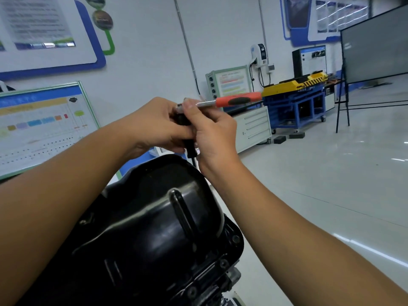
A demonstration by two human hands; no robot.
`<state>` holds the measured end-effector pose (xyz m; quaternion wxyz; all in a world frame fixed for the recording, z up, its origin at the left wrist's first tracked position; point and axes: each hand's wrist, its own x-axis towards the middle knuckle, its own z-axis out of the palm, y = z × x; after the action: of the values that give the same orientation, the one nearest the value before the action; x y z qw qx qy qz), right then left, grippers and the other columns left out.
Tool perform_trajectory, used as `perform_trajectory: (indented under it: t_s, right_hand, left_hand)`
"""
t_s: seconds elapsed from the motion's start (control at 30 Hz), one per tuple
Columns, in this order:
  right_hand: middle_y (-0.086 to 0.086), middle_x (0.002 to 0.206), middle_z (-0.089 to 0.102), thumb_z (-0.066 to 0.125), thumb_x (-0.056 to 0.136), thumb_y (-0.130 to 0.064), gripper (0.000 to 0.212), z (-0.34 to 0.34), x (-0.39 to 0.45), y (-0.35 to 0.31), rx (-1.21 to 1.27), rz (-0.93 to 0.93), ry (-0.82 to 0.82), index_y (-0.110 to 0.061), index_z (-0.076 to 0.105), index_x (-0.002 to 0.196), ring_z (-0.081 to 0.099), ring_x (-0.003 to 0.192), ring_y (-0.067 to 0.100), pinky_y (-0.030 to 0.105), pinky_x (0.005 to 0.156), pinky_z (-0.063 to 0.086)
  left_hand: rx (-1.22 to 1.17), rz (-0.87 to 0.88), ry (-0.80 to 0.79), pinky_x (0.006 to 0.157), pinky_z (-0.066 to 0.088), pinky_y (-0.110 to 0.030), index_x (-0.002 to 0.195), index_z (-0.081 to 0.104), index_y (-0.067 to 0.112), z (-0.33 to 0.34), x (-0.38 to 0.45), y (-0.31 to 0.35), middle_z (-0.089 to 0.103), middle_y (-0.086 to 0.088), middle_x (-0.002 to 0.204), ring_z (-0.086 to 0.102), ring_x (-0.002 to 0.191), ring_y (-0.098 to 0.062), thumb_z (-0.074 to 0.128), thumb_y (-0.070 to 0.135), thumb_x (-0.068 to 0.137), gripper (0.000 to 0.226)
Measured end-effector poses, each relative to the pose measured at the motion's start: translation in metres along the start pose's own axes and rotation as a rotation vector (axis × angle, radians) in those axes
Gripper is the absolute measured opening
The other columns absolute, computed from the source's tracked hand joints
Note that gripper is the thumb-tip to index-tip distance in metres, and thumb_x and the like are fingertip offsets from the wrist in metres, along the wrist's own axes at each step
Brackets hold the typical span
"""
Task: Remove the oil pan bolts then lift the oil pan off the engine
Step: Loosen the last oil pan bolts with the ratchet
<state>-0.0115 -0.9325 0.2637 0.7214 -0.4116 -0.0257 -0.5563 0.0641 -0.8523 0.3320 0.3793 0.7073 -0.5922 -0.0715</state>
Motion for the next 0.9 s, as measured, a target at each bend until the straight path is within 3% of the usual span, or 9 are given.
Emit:
perform_trajectory:
  t_s: [0.1,0.17,0.27,0.37,0.43,0.53,0.67,0.8,0.9]
  right_hand:
    - [0.003,0.092,0.079,0.088,0.074,-0.017,0.016,-0.003,-0.002,0.003,-0.224,-0.239,0.007,-0.024,0.075,0.082,0.077,0.090,0.021,0.040,0.082,0.063]
    - [0.005,0.083,0.079,0.082,0.084,-0.019,0.007,0.001,-0.003,0.000,-0.152,-0.113,-0.005,-0.017,0.075,0.084,0.078,0.080,0.021,0.036,0.069,0.062]
    - [0.011,0.071,0.074,0.069,0.098,-0.017,0.020,0.003,0.000,-0.008,0.116,0.161,0.014,-0.004,0.070,0.083,0.074,0.062,0.024,0.036,0.058,0.062]
    - [0.011,0.074,0.076,0.075,0.092,-0.003,0.007,-0.001,0.001,-0.005,0.047,0.003,0.004,0.000,0.070,0.088,0.076,0.067,0.022,0.032,0.061,0.062]
    - [0.016,0.088,0.077,0.081,0.084,0.002,0.018,-0.002,-0.001,-0.001,-0.074,-0.126,0.007,0.006,0.070,0.098,0.078,0.080,0.026,0.036,0.072,0.063]
    - [0.015,0.086,0.076,0.074,0.094,-0.007,0.016,0.003,-0.001,-0.001,-0.042,-0.039,0.011,0.007,0.070,0.100,0.076,0.077,0.022,0.033,0.071,0.062]
    - [0.008,0.078,0.075,0.068,0.100,-0.017,0.016,0.001,0.002,-0.005,0.029,0.072,0.028,-0.005,0.070,0.088,0.075,0.074,0.023,0.040,0.072,0.062]
    - [0.012,0.089,0.074,0.079,0.087,-0.001,0.015,-0.002,-0.005,-0.003,-0.079,-0.126,0.027,-0.003,0.067,0.094,0.075,0.076,0.015,0.028,0.070,0.061]
    - [0.010,0.083,0.075,0.070,0.097,-0.009,0.011,0.004,-0.005,-0.005,-0.061,-0.065,0.060,0.002,0.069,0.096,0.075,0.073,0.015,0.025,0.066,0.059]
  left_hand:
    - [0.017,-0.007,0.058,0.078,0.065,-0.046,0.087,0.081,0.015,0.002,0.000,0.002,0.075,-0.012,0.074,0.075,0.067,-0.021,0.072,0.014,0.064,0.025]
    - [-0.013,-0.011,-0.011,0.082,0.064,-0.045,0.101,0.080,0.014,0.000,-0.001,0.001,0.077,-0.018,0.089,0.077,0.080,-0.027,0.077,0.006,0.072,0.030]
    - [-0.089,-0.049,-0.081,0.085,0.063,-0.043,0.110,0.073,0.004,-0.001,-0.005,0.000,0.075,-0.025,0.100,0.077,0.086,-0.028,0.074,-0.002,0.089,0.022]
    - [-0.022,-0.045,-0.016,0.075,0.065,-0.037,0.104,0.075,0.007,0.001,-0.004,0.002,0.076,-0.018,0.084,0.077,0.083,-0.030,0.076,-0.001,0.086,0.019]
    - [0.021,-0.040,0.013,0.071,0.064,-0.036,0.102,0.077,0.008,0.003,-0.002,0.002,0.076,-0.020,0.088,0.078,0.084,-0.031,0.074,-0.003,0.082,0.023]
    - [0.013,-0.064,0.002,0.070,0.062,-0.032,0.108,0.075,0.006,0.003,-0.003,0.002,0.077,-0.019,0.093,0.078,0.086,-0.031,0.075,0.001,0.084,0.025]
    - [-0.061,-0.092,-0.021,0.085,0.063,-0.043,0.110,0.070,-0.002,0.002,-0.003,0.001,0.076,-0.015,0.089,0.077,0.083,-0.027,0.075,0.007,0.092,0.021]
    - [-0.011,-0.076,0.021,0.065,0.062,-0.031,0.106,0.073,-0.002,0.005,-0.003,0.003,0.077,-0.021,0.091,0.079,0.079,-0.026,0.077,0.004,0.085,0.023]
    - [-0.049,-0.084,0.027,0.065,0.062,-0.031,0.105,0.071,-0.006,0.004,-0.004,0.003,0.076,-0.016,0.082,0.078,0.077,-0.026,0.080,0.007,0.083,0.027]
